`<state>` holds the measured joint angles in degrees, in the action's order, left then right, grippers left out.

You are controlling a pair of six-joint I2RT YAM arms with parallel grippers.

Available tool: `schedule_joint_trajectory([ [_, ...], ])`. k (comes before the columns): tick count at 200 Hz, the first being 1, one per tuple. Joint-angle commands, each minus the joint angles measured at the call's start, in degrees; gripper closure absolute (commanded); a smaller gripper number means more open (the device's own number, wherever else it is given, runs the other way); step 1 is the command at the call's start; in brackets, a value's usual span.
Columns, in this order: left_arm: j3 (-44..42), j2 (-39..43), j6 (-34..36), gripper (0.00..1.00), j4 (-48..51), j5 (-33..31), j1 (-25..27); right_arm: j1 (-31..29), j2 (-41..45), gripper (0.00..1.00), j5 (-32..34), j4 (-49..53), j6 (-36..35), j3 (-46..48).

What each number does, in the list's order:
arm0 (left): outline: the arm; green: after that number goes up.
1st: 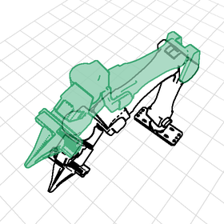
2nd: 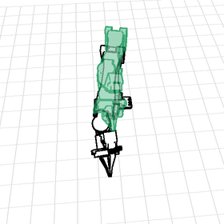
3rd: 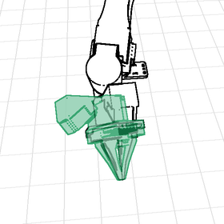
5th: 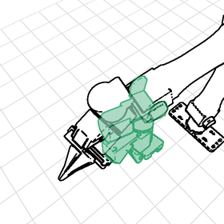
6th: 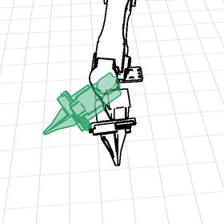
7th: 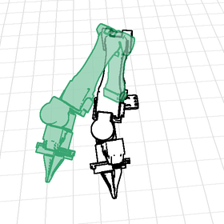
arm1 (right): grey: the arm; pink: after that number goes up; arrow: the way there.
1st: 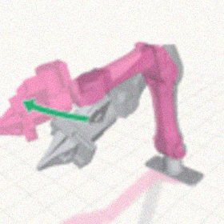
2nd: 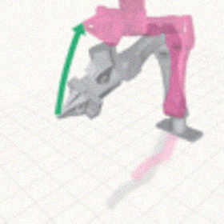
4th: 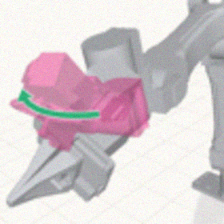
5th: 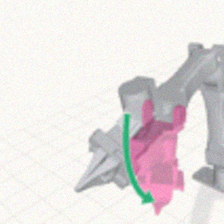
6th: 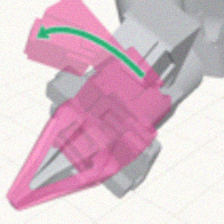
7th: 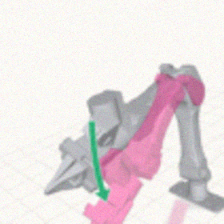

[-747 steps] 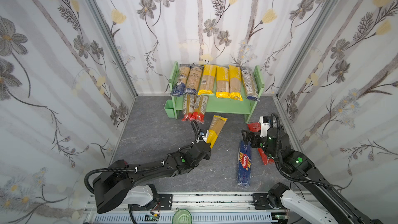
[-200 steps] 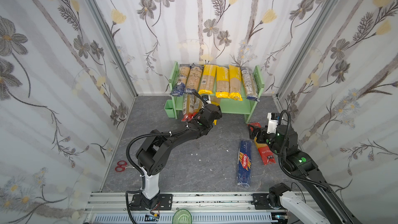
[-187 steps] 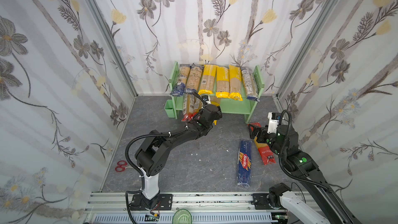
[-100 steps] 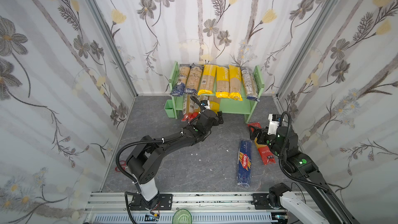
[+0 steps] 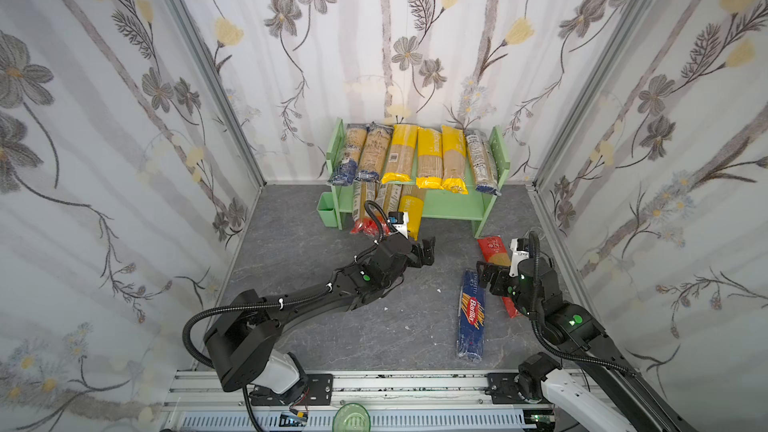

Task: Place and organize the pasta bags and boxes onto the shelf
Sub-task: 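Open and withdraw the left gripper while the right gripper reaches the Barilla box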

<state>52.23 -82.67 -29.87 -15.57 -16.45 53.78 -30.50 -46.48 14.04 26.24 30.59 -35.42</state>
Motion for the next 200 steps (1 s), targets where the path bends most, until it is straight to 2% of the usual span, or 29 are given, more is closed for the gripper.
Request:
schedule_joint_trajectory([
  [1, -2.75, 3.39, 0.13, 0.0, 0.31, -1.48, 1.23, -4.17, 0.16, 0.0, 4.58, 1.37, 6.4, 1.51],
  [48, -8.59, 13.02, 2.4, 0.0, 4.47, -0.02, 2.64, -16.02, 0.18, 0.0, 8.56, 2.33, 18.57, 7.03],
  [61, -10.23, 15.77, 2.51, 0.0, 5.37, -0.05, 2.76, -21.29, -0.46, 0.0, 10.63, 2.62, 22.32, 8.31],
  [116, -15.98, 23.11, 0.07, 0.0, 8.64, 0.46, 3.41, -35.97, -5.03, 0.0, 17.55, 5.87, 37.08, 10.85],
  [160, -20.23, 28.48, -1.94, 0.0, 10.54, -0.63, 4.15, -44.97, -9.49, 0.0, 19.78, 8.57, 47.33, 12.07],
  [200, -21.1, 31.76, -2.31, 0.0, 12.83, -1.4, 4.23, -50.26, -14.84, 0.0, 20.53, 10.72, 53.96, 11.74],
])
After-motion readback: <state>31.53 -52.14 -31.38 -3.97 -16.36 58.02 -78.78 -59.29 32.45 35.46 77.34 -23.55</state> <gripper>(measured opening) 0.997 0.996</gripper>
